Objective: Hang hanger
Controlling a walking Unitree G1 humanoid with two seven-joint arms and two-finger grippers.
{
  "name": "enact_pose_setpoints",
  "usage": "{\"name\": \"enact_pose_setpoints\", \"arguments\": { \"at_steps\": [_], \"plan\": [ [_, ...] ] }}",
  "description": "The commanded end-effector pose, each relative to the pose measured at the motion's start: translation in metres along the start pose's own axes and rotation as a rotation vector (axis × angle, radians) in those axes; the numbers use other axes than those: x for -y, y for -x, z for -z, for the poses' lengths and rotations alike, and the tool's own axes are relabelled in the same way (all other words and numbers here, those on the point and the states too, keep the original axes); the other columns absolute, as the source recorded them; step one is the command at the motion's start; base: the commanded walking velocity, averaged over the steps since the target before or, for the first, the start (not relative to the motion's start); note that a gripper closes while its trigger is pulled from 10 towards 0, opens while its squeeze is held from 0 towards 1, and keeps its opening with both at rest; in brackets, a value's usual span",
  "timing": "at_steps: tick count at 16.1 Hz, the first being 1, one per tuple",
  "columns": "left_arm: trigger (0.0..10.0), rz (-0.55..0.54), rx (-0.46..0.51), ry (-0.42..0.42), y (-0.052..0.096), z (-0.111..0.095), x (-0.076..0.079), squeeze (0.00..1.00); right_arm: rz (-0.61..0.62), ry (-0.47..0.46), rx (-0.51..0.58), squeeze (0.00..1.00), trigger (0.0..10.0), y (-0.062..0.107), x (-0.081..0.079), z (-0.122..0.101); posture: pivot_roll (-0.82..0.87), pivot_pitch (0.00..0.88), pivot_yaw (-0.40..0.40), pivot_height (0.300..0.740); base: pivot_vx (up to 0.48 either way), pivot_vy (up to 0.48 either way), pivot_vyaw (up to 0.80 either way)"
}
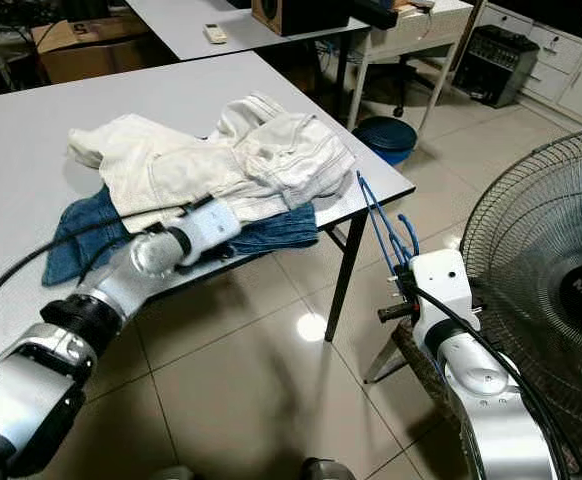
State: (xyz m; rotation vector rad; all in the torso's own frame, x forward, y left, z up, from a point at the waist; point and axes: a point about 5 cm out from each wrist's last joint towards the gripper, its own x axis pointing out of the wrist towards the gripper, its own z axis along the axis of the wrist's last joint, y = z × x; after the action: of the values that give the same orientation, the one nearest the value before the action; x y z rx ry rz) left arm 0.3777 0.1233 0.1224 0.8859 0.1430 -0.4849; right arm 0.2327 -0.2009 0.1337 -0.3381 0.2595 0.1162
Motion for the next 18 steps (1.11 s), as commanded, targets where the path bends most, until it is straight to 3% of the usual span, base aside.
{"name": "enact_pose_setpoints", "arguments": {
  "at_steps": [1, 7, 8, 9, 18],
  "plan": [
    [10.0, -0.045, -0.023, 0.022, -0.0001, 0.0011, -0.0111, 0.00, 0.001, 0.014, -0.003, 0.00, 10.0, -0.0003, 0.0010, 0.0009, -0.12, 0.018, -0.008, 0.740, 0.000, 0.000, 0.00],
    [10.0, -0.080, -0.063, 0.070, 0.0005, 0.0074, -0.0175, 0.00, -0.002, 0.019, -0.003, 0.00, 10.0, -0.0001, 0.0008, 0.0014, -0.12, 0.009, -0.011, 0.740, 0.000, 0.000, 0.00],
    [3.0, -0.071, -0.055, 0.077, 0.0003, 0.0068, -0.0165, 0.00, -0.004, 0.020, -0.003, 0.00, 10.0, -0.0005, 0.0010, 0.0012, -0.12, 0.008, -0.013, 0.740, 0.000, 0.000, 0.00],
    [0.0, -0.058, -0.049, 0.088, 0.0002, 0.0064, -0.0153, 0.00, -0.004, 0.021, -0.002, 0.00, 10.0, -0.0009, 0.0012, 0.0009, -0.12, 0.008, -0.013, 0.740, 0.000, 0.000, 0.00],
    [0.0, -0.036, -0.059, 0.101, 0.0010, 0.0096, -0.0153, 0.00, -0.008, 0.022, -0.001, 0.00, 10.0, -0.0024, 0.0004, 0.0004, -0.12, 0.014, -0.015, 0.740, 0.000, 0.000, 0.00]
  ]
}}
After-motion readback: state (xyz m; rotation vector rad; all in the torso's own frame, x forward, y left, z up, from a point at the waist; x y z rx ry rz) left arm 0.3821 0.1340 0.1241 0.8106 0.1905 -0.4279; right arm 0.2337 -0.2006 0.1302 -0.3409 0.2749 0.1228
